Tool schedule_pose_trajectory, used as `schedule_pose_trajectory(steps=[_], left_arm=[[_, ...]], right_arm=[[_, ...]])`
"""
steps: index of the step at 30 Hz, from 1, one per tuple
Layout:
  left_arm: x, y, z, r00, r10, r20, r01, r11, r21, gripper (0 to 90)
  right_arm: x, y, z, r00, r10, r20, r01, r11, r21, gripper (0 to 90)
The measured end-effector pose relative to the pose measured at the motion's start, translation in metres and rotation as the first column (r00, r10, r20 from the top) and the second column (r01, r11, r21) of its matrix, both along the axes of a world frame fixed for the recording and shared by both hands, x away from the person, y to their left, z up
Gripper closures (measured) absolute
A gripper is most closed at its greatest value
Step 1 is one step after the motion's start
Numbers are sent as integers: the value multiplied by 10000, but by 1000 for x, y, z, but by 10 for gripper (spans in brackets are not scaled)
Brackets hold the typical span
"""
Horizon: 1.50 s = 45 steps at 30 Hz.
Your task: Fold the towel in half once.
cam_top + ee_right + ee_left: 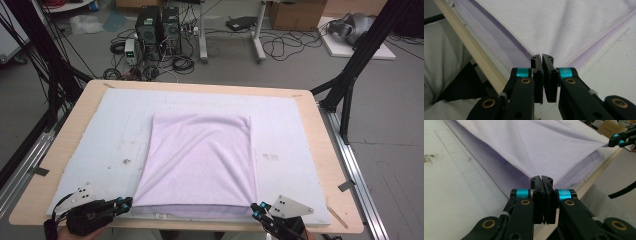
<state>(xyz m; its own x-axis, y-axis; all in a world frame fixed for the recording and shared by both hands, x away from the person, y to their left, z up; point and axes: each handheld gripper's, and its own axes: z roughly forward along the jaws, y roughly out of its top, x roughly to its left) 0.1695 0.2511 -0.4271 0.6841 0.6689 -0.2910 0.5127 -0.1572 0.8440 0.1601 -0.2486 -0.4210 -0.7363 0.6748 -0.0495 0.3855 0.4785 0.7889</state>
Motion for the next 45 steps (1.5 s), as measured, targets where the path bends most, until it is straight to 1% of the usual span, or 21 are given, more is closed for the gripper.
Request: schedule_pose_trajectory(steps=[4, 6, 7, 9, 10, 13, 16, 18, 21, 24, 26, 27, 28, 29, 31, 34, 35, 39, 41, 43, 45], left_arm=[[-3, -4, -4, 9992, -277, -272, 284, 9993, 257, 878], [-1, -7, -9, 9967, -465, -668, 491, 9981, 381, 869], [0, -7, -10, 9964, -468, -702, 503, 9976, 483, 848], [3, -6, -11, 9976, -89, -687, 120, 9989, 443, 617], [5, -5, -10, 9982, 60, -599, -37, 9993, 381, 579], [15, 1, -5, 9987, 457, -213, -456, 9989, 60, 552], [29, 5, -2, 9969, 782, 24, -781, 9968, -145, 543], [41, 7, -1, 9955, 939, 86, -938, 9955, -156, 541], [60, 7, -1, 9932, 1159, 80, -1156, 9930, -233, 544], [73, 5, -1, 9916, 1296, 22, -1296, 9914, -170, 550], [81, 4, -1, 9899, 1416, 11, -1415, 9897, -228, 554], [83, 3, -1, 9892, 1467, -4, -1467, 9888, -264, 554], [84, 3, 0, 9882, 1534, -22, -1534, 9877, -290, 555], [86, 3, 1, 9876, 1571, -9, -1571, 9870, -341, 556], [88, 3, 2, 9867, 1624, -28, -1624, 9860, -364, 556], [93, 5, 1, 9857, 1682, -91, -1684, 9854, -268, 556], [96, 5, 1, 9851, 1717, -137, -1720, 9847, -285, 556], [107, 7, -1, 9833, 1791, -327, -1798, 9835, -190, 553], [116, 6, -2, 9824, 1767, -605, -1783, 9837, -222, 554], [127, 1, -4, 9828, 1658, -809, -1683, 9854, -249, 554], [139, -6, -6, 9839, 1513, -950, -1526, 9883, -72, 555]], right_arm=[[-7, -5, 0, 9999, 7, -118, -9, 9999, -123, 880], [-7, -2, -6, 9996, 111, -272, -134, 9961, -867, 875], [-7, 0, -8, 9992, 131, -382, -168, 9951, -977, 864], [-5, 0, -9, 9990, 93, -434, -127, 9968, -795, 779], [-4, -2, -8, 9992, -79, -401, 57, 9985, -549, 724], [0, -9, -4, 9966, -750, -332, 755, 9971, 128, 632], [9, -15, -5, 9899, -1368, -381, 1392, 9878, 701, 601], [16, -15, -6, 9862, -1603, -423, 1635, 9827, 867, 613], [28, -11, -10, 9794, -1896, -702, 1943, 9785, 688, 665], [39, -4, -17, 9778, -1726, -1186, 1818, 9807, 716, 684], [43, 1, -20, 9730, -1813, -1431, 1896, 9808, 465, 706], [45, 4, -22, 9696, -1912, -1526, 1954, 9806, 132, 766], [44, 4, -21, 9712, -1866, -1483, 1900, 9818, 83, 860], [42, 4, -20, 9732, -1703, -1545, 1708, 9853, -99, 868], [36, 6, -18, 9778, -1634, -1311, 1559, 9856, -655, 873], [32, 6, -15, 9799, -1633, -1143, 1524, 9834, -983, 867], [32, 6, -15, 9798, -1655, -1119, 1558, 9836, -908, 852], [37, 2, -9, 9792, -1856, -823, 1837, 9825, -305, 680], [41, 1, -7, 9803, -1866, -643, 1862, 9824, -119, 634], [45, 1, -5, 9794, -1958, -494, 1961, 9806, 10, 617], [51, 1, -3, 9787, -2009, -430, 2014, 9795, 81, 611]])
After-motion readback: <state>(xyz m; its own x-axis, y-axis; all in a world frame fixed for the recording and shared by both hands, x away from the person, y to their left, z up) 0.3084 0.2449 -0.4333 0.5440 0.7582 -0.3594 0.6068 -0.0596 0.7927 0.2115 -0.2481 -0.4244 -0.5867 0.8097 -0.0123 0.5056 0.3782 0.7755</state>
